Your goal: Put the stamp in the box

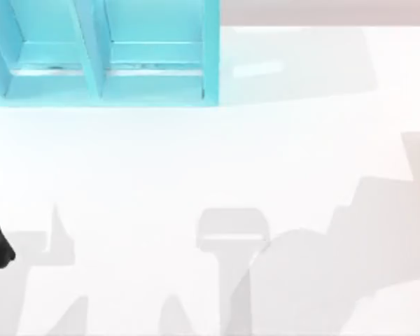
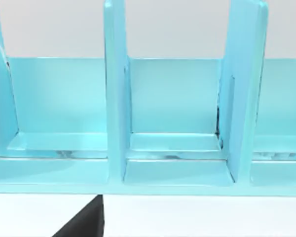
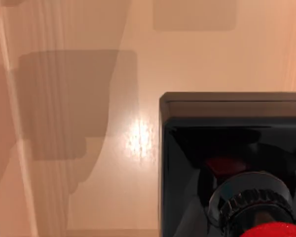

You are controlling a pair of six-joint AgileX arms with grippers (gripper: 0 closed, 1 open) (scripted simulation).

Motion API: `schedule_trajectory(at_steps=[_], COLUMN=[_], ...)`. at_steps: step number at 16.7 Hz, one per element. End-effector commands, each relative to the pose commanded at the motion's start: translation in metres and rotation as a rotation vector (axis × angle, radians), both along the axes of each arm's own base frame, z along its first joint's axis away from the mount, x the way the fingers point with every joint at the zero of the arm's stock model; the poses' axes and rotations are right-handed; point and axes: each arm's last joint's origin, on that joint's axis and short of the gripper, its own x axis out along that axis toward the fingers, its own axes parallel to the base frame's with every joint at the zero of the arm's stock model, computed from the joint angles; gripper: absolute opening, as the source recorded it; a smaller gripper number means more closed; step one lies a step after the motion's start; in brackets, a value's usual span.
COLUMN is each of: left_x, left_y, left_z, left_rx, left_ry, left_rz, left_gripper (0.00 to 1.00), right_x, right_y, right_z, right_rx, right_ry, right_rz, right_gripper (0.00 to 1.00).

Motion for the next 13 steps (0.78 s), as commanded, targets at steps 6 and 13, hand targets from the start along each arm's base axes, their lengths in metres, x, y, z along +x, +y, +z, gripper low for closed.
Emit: schedule_trajectory(at_steps=[6, 13], left_x=[0.000, 0.000], left_y=[0.000, 0.000], left_z=[0.000, 0.000], left_rx=[0.000, 0.000], left_ry=[0.000, 0.000], left_rz=[0.000, 0.000], left_gripper=[1.00, 1.00], right_x=[-0.002, -0.002], right_y=[0.000, 0.000], right_z=[-0.039, -0.039], right_rx=[0.005, 0.005], right_ry=[0.006, 0.006], right_rz=[0.000, 0.000], right_gripper=[0.00, 0.30])
